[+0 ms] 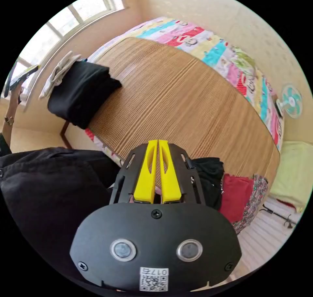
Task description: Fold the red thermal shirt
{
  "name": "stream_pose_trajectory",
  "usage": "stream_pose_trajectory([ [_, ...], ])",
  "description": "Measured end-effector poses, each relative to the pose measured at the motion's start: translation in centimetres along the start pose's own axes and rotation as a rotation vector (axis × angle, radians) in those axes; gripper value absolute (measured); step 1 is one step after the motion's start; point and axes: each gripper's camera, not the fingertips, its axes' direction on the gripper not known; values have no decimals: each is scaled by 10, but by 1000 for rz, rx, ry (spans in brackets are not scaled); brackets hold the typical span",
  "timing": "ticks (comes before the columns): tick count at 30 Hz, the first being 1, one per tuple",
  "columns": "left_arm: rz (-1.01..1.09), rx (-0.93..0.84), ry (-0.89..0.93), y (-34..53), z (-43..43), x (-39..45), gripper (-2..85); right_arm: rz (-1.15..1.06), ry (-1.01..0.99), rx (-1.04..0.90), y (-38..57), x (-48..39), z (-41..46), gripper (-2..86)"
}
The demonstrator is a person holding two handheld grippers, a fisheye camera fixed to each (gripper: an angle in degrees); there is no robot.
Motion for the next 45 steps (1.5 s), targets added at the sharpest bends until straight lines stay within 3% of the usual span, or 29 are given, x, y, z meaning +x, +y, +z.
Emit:
stream_pose_trajectory([
  [3,91,207,251,-61,-51,69,-5,261,-29,61,67,63,-13,9],
  [5,145,310,659,-94,-80,124,-5,504,-120,33,133,114,1,9],
  [6,152,315,791,-101,-83,138,-6,562,-147,22,152,126,6,9],
  [8,129,269,1353,-127,-74,196,-7,763,-230,-37,224,168,31,13],
  [10,51,214,1700,-137,-56,236,-8,876,-272,-92,270,196,48,19],
  [11,-46,154,1857,-139,-42,258,-9,923,-291,-112,295,215,55,25],
  [13,-140,73,1973,-141,-26,281,-10,953,-293,-110,320,245,57,33],
  [20,-318,44,1925,-148,-17,271,-10,988,-157,-1,326,393,26,73],
  [25,-424,13,1840,-144,-12,248,-10,1083,-225,-21,317,462,70,90],
  [28,-498,34,1782,-139,-11,226,-10,1162,-328,-121,321,469,136,98],
  [31,-566,81,1741,-133,-11,203,-10,1263,-289,-2,330,454,146,84],
  [34,-630,154,1742,-128,-11,179,-10,1285,-391,20,329,454,139,44],
  [37,-653,213,1749,-125,-11,156,-10,1225,-478,197,320,454,98,24],
  [45,-672,245,1649,-118,-3,108,-10,693,-519,916,227,385,-104,9],
])
